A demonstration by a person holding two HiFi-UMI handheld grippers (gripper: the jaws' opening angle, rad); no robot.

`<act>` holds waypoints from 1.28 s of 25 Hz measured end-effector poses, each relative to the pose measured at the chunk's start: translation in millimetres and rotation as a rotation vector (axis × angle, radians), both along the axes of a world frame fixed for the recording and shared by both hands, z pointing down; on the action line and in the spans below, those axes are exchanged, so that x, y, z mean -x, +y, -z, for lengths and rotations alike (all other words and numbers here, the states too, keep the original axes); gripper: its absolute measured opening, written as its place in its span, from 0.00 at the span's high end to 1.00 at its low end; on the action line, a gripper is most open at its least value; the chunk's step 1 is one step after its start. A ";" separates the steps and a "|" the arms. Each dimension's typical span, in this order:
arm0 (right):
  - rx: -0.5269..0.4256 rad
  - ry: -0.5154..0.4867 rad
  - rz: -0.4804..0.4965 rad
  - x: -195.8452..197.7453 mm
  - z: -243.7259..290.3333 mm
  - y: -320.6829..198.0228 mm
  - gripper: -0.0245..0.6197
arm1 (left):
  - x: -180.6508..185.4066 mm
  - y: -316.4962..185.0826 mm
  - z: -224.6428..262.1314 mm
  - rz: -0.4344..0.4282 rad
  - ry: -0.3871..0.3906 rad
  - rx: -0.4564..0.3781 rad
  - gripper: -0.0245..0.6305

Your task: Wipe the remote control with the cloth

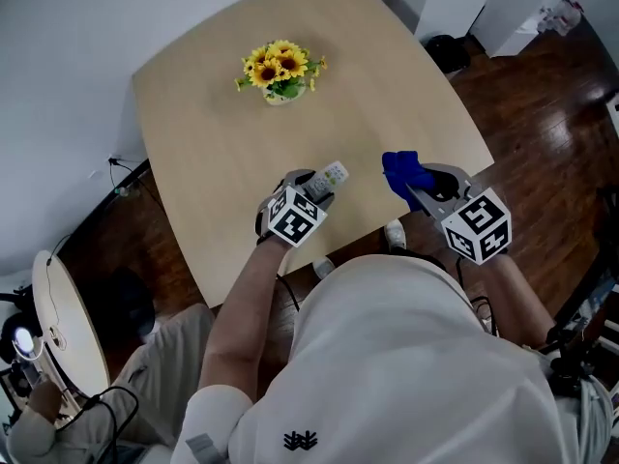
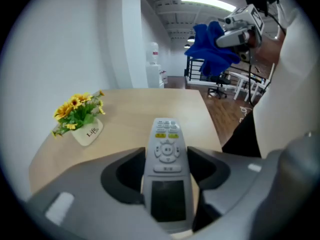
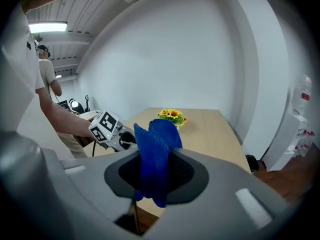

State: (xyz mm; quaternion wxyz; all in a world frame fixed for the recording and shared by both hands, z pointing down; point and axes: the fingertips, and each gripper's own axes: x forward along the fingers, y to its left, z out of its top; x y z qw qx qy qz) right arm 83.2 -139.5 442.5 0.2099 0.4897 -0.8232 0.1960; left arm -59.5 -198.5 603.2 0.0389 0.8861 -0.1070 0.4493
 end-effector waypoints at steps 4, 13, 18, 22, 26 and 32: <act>0.010 -0.007 -0.042 -16.6 -4.7 7.2 0.83 | -10.9 -9.6 -33.7 -0.020 -0.051 0.024 0.54; 0.046 -0.024 -0.107 -41.5 -14.4 20.4 0.83 | -7.7 -22.2 -79.5 0.003 -0.122 0.076 0.54; 0.068 -0.038 -0.108 -49.7 -20.9 25.4 0.83 | -3.8 -18.9 -88.8 -0.001 -0.158 0.088 0.53; 0.081 -0.050 -0.086 -63.3 -24.7 20.4 0.83 | -4.0 -19.7 -96.2 -0.005 -0.195 0.091 0.53; 0.082 -0.064 -0.056 -73.3 -29.2 19.2 0.83 | -1.8 -24.7 -94.0 0.005 -0.193 0.061 0.47; 0.094 -0.115 0.025 -90.6 -41.3 18.6 0.83 | 4.7 -10.5 -66.9 0.037 -0.204 0.008 0.40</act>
